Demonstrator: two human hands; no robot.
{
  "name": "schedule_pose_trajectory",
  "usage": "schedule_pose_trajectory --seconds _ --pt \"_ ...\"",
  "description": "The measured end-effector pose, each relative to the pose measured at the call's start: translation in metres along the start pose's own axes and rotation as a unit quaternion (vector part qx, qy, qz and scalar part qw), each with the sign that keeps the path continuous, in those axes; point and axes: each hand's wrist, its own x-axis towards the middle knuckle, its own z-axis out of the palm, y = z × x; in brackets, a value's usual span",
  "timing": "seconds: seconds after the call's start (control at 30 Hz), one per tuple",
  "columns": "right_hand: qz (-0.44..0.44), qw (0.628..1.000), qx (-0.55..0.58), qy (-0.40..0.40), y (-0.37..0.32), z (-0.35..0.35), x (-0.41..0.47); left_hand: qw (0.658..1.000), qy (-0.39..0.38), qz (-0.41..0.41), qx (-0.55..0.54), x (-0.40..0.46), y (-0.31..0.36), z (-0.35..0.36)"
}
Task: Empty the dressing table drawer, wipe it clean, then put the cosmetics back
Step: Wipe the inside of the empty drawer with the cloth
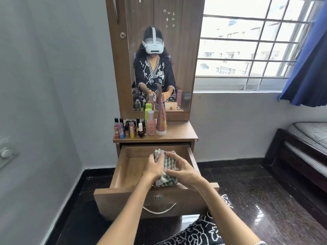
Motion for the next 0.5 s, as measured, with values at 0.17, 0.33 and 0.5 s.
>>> schedule_pose_trajectory --seconds 0.17,0.33,0.5 --pt "0.011 0.997 -0.074 0.021 0.006 -0.006 0.008 0.979 0.049 -0.023 0.197 0.003 0.002 0.021" --pt "0.034 0.992 -0.118 0.016 0.014 -0.017 0.015 0.961 0.121 0.008 0.249 0.007 -0.006 0.038" --pt "0.061 0.993 -0.043 0.096 0.015 -0.028 0.03 0.982 0.134 0.032 0.128 0.028 -0.005 0.052"
